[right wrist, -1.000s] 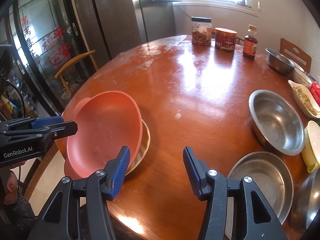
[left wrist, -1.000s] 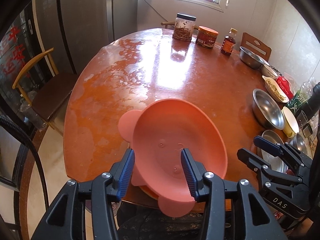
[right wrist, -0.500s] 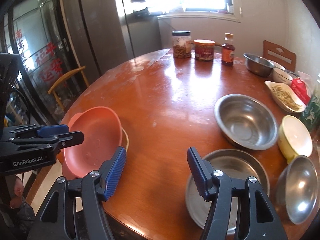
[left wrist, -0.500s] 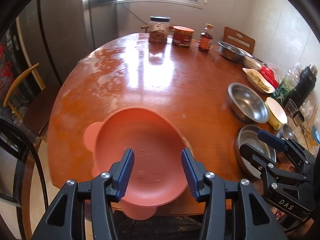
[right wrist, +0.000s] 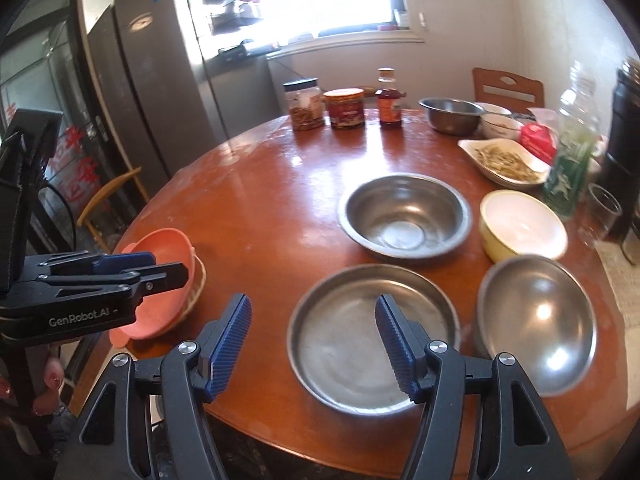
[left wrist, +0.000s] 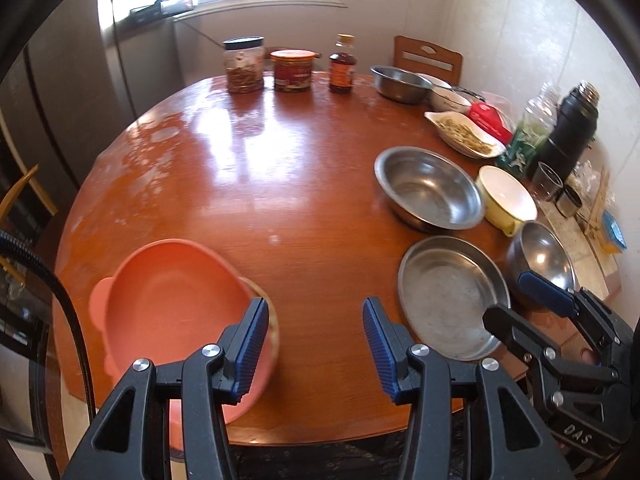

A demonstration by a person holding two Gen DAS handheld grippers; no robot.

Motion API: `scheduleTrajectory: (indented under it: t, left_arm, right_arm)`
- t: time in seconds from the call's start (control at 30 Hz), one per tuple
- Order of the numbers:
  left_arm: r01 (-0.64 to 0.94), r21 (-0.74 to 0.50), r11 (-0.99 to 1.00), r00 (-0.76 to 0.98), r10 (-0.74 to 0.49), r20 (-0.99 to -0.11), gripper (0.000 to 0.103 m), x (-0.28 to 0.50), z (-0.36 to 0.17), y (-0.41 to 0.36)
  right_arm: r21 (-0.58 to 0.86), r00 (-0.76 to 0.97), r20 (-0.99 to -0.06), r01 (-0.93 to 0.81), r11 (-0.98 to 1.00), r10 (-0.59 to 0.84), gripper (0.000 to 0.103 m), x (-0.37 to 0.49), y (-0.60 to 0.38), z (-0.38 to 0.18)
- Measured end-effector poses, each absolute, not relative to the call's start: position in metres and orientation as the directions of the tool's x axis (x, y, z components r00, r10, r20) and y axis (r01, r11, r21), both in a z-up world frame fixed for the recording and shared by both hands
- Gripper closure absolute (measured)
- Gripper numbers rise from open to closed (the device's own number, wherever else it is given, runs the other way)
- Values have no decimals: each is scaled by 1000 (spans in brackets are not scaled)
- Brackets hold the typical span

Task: Organize plates and bowls
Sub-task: 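Carry the pink bowl and yellow plate stack to the table edge, release, then move the left tool to the flat steel pan and grasp its rim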

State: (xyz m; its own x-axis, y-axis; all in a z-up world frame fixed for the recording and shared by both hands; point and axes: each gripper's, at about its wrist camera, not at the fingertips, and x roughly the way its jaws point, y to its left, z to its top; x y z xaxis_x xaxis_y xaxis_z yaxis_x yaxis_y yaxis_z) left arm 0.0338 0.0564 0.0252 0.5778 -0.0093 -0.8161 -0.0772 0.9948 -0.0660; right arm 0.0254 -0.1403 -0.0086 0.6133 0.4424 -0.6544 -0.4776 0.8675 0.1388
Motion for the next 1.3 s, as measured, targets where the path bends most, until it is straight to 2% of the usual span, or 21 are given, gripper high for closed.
scheduleTrajectory:
  t: [0.67, 1.0, 1.3]
  left_arm:
    - [32, -87, 996, 475, -91, -875, 54, 82, -20, 0]
    - [32, -82, 996, 432, -88, -898, 54, 107, -42, -10]
    - [41, -118, 992, 431, -124, -894, 55, 116, -51, -11]
  right_arm:
    - [222, 555, -732, -355, 908, 396, 35, 17, -184, -58]
    - [216, 571, -727, -337, 917, 381, 35, 31, -185, -70]
    - [210, 577, -728, -324, 923, 369, 43, 40, -185, -74]
